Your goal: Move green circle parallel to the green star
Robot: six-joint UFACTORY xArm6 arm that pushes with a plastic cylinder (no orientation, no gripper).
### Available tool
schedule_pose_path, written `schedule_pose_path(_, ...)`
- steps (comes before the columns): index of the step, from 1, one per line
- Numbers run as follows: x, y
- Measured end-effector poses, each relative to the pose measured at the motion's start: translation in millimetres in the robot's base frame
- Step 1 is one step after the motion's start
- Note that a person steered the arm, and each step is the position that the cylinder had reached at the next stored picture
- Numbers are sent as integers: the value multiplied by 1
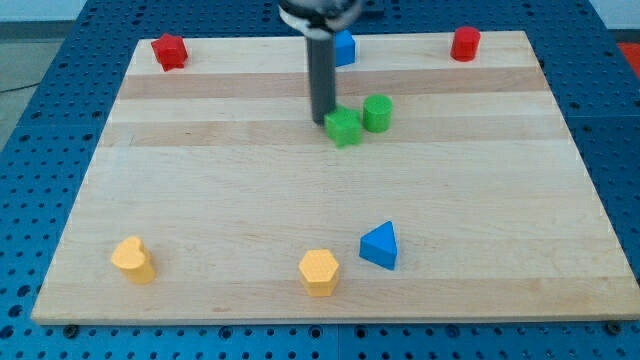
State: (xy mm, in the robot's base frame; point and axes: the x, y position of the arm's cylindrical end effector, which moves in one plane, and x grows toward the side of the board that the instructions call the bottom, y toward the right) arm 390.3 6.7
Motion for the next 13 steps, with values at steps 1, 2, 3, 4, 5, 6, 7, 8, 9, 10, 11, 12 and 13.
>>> schedule_pose_path(1,13,34)
schedule_pose_path(2,77,68)
schedule_pose_path(3,148,110)
schedule_pose_path(4,173,133)
schedule_pose_path(5,188,163)
schedule_pose_path(6,183,125)
schedule_pose_path(7,179,78)
schedule_pose_path(8,131,39)
schedule_pose_path(9,88,-30)
schedule_pose_path(10,138,48)
schedule_pose_path(11,200,51)
schedule_pose_path(12,158,-1)
schedule_pose_path(13,80,-72)
